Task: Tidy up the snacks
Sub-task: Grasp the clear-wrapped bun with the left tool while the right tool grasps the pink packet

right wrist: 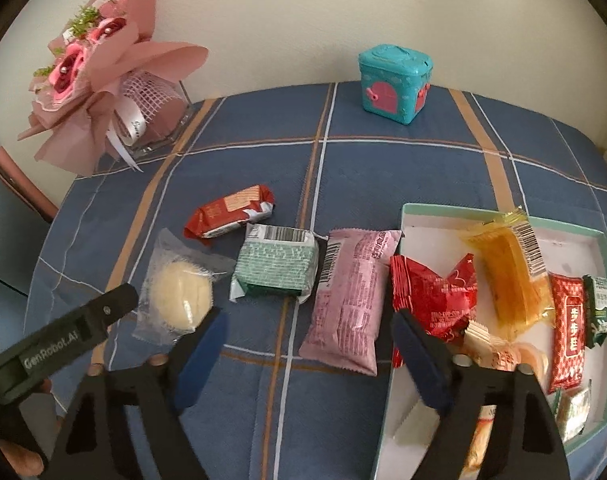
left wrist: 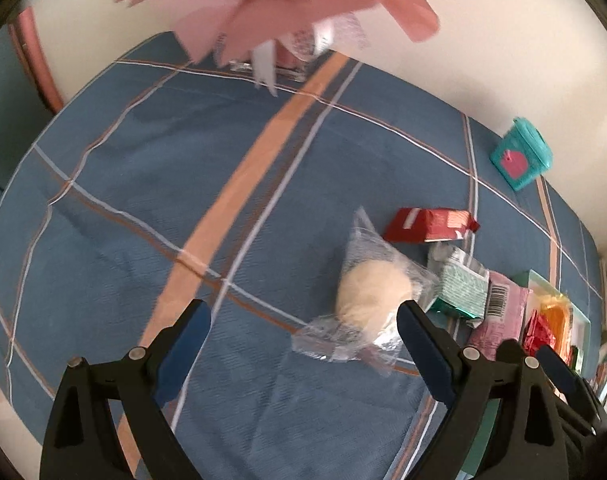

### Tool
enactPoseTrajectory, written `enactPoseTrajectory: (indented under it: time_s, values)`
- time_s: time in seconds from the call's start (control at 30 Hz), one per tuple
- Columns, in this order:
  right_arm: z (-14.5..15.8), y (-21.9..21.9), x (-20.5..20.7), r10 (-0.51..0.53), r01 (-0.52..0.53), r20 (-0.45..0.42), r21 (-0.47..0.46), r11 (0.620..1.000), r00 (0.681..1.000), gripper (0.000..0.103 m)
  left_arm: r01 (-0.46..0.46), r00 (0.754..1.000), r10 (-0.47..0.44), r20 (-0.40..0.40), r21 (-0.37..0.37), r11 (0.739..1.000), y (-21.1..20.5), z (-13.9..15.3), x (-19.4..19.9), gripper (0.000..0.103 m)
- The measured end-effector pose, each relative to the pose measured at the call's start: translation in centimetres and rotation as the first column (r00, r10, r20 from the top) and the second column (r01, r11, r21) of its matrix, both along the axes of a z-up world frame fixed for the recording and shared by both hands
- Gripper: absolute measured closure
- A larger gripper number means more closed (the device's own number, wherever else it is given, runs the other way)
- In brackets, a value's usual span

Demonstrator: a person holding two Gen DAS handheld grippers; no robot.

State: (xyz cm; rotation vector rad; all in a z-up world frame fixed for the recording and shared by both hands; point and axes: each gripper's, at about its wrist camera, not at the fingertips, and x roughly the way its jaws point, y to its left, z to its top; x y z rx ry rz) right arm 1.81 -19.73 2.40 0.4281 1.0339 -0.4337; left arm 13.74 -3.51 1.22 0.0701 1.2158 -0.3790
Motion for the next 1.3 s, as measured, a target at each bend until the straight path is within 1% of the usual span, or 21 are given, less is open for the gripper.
enactPoseTrajectory:
  time_s: [0.07, 0.17, 0.3, 0.4, 0.47, 0.5, 0.53, 0.6, 0.67, 0.7, 0.73, 0.77, 0.83, 1.0, 1.3]
  values:
    - [-0.6, -0.4, 0.3, -0.005, 0.005, -0.012, 0.004, 1.0, 1.0, 0.03, 0.017, 1.0, -0.017, -0.003, -0.009, 1.0, -0.6, -0.2, 0.1, 0.009]
    - [-1.5, -0.7, 0.6, -0.004, 0.004, -0.03, 0.016, 1.0, 1.0, 0.038, 0.036, 0.999, -0.036, -0.006, -0.013, 0.999, -1.3, -0.6, 0.2, 0.009]
    - [-2.4, -0.8, 1.1, 0.005, -0.005, -0.05, 0.001, 1.0, 0.999, 0.04, 0.064, 0.998, -0.064, -0.015, 0.009, 0.998, -2.4, -1.4, 0.1, 0.01]
    - [-3.0, -0.6, 1.4, 0.006, -0.008, -0.076, -0.027, 1.0, 0.997, 0.04, 0.085, 0.996, -0.084, -0.032, 0.018, 0.996, -3.0, -2.1, -0.1, 0.016]
    - [-3.6, -0.6, 1.4, 0.004, -0.007, -0.097, -0.037, 0.999, 0.995, 0.041, 0.097, 0.994, -0.096, -0.049, 0.02, 0.995, -3.4, -2.6, -0.2, 0.019]
    - [-3.9, -0.7, 1.5, 0.0, -0.005, -0.108, -0.039, 0.999, 0.994, 0.043, 0.101, 0.993, -0.099, -0.055, 0.023, 0.995, -3.5, -2.9, -0.2, 0.022]
    - [-4.0, -0.7, 1.5, -0.001, -0.004, -0.112, -0.048, 0.999, 0.994, 0.047, 0.107, 0.992, -0.105, -0.064, 0.023, 0.994, -3.7, -3.2, -0.3, 0.027]
    - [-4.0, -0.8, 1.5, -0.002, -0.006, -0.12, -0.07, 0.998, 0.993, 0.053, 0.109, 0.991, -0.108, -0.076, 0.012, 0.994, -3.7, -3.4, -0.4, 0.03]
    - [-4.0, -1.0, 1.4, -0.01, 0.001, -0.116, -0.072, 0.997, 0.993, 0.058, 0.112, 0.991, -0.111, -0.075, 0.002, 0.994, -3.8, -3.2, -0.5, 0.038]
    - [-4.0, -1.1, 1.3, -0.013, 0.005, -0.114, -0.07, 0.998, 0.993, 0.06, 0.113, 0.991, -0.113, -0.076, -0.005, 0.994, -3.8, -3.1, -0.5, 0.046]
    - [-3.9, -1.2, 1.1, -0.016, 0.01, -0.107, -0.064, 0.998, 0.994, 0.062, 0.114, 0.991, -0.115, -0.075, -0.01, 0.993, -3.8, -2.9, -0.6, 0.05]
    - [-3.9, -1.3, 1.0, -0.019, 0.013, -0.1, -0.058, 0.998, 0.995, 0.064, 0.115, 0.991, -0.115, -0.073, -0.007, 0.993, -3.8, -2.8, -0.7, 0.051]
    - [-3.7, -1.4, 0.8, -0.019, 0.015, -0.092, -0.049, 0.999, 0.996, 0.064, 0.116, 0.991, -0.116, -0.069, 0.001, 0.993, -3.7, -2.6, -0.9, 0.053]
    - [-2.6, -1.3, 0.6, -0.019, 0.017, -0.061, -0.029, 0.999, 0.998, 0.064, 0.101, 0.993, -0.101, -0.067, -0.002, 0.995, -3.6, -1.9, -1.3, 0.053]
    - [-0.5, -0.5, -0.4, -0.021, 0.019, -0.039, -0.039, 0.999, 0.999, 0.064, 0.088, 0.996, -0.089, -0.028, -0.012, 0.996, -2.9, 0.4, -2.5, 0.053]
